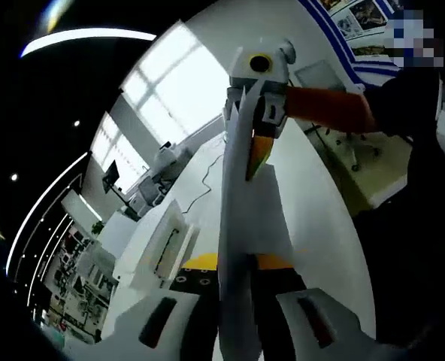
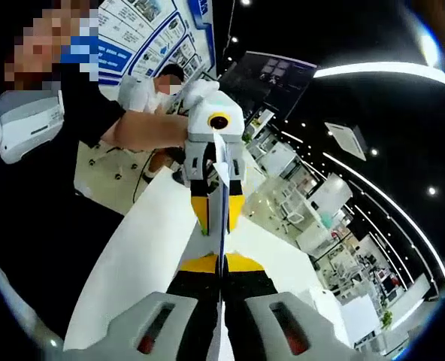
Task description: Organize the stack of printing papers by aligning and flattening the scattered papers on the table
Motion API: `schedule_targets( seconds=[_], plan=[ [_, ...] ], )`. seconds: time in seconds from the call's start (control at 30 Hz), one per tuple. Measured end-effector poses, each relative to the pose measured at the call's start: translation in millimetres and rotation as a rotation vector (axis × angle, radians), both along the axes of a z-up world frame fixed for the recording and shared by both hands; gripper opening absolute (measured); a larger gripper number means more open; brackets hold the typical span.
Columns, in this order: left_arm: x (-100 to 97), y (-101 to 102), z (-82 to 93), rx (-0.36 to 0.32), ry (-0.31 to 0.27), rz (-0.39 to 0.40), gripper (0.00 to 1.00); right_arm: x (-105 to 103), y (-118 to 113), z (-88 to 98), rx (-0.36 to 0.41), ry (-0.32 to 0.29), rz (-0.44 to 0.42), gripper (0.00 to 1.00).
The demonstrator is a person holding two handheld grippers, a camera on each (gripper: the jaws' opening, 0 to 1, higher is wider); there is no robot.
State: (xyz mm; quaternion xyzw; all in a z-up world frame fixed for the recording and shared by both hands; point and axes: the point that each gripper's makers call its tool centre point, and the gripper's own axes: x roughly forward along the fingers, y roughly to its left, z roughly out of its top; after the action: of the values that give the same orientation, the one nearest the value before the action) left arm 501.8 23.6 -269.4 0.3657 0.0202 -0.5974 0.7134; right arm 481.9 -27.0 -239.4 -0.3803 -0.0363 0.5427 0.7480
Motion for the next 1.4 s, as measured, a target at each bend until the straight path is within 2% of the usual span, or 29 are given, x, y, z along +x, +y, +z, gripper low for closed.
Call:
schedule_targets(
  seconds=[0.1,0.23,0.33,0.47,0.53,0.63,0.83,0.93,1.1,1.2,1.27,1.33,1.4],
  plan=[
    [-1.8,-1,-3.4,0.006,0.03,0.012,0.06,0,-1,-4.8,-0.011,0.021,-0.004,0.0],
    [-1.4,0,-2.7,0.018,0.012,0.038,0.06,0,0,-6.8,-0.01,0.036,-0.007,0.0],
    [-1.5,1,0.2,0.006,0.02,0.049,0.06,1,-1,-5.0,0.005,0.046,-0.012,0.0],
    [-2.4,3,6.9,-0.02,0.034,0.063,0.06,0,-1,-1.5,0.019,0.027,-0.008,0.0],
    [-2.9,4,11.3,-0.035,0.059,0.074,0.06,1,-3,0.0,0.028,0.036,-0.018,0.0],
    [-1.0,7,15.8,-0.035,0.044,0.092,0.05,7,-10,4.0,0.043,0.025,-0.056,0.03],
    [1.6,16,34.6,-0.11,0.05,0.109,0.05,20,-33,9.6,0.138,0.042,-0.122,0.12],
    [-1.1,20,46.9,-0.159,0.042,0.097,0.05,23,-42,16.5,0.227,0.064,-0.13,0.17],
    [-3.4,26,62.7,-0.221,0.04,0.091,0.05,30,-60,19.0,0.309,0.084,-0.163,0.24],
    [-5.8,30,68.4,-0.264,0.048,0.083,0.05,31,-68,12.9,0.342,0.106,-0.171,0.35],
    [-6.3,32,70.8,-0.285,0.05,0.08,0.05,35,-73,11.3,0.37,0.098,-0.19,0.44],
    [-6.9,34,72.3,-0.305,0.053,0.076,0.05,40,-82,15.5,0.435,0.082,-0.217,0.56],
    [-9.2,36,73.7,-0.34,0.096,0.067,0.05,42,-90,17.6,0.516,0.096,-0.228,0.66]
  ],
)
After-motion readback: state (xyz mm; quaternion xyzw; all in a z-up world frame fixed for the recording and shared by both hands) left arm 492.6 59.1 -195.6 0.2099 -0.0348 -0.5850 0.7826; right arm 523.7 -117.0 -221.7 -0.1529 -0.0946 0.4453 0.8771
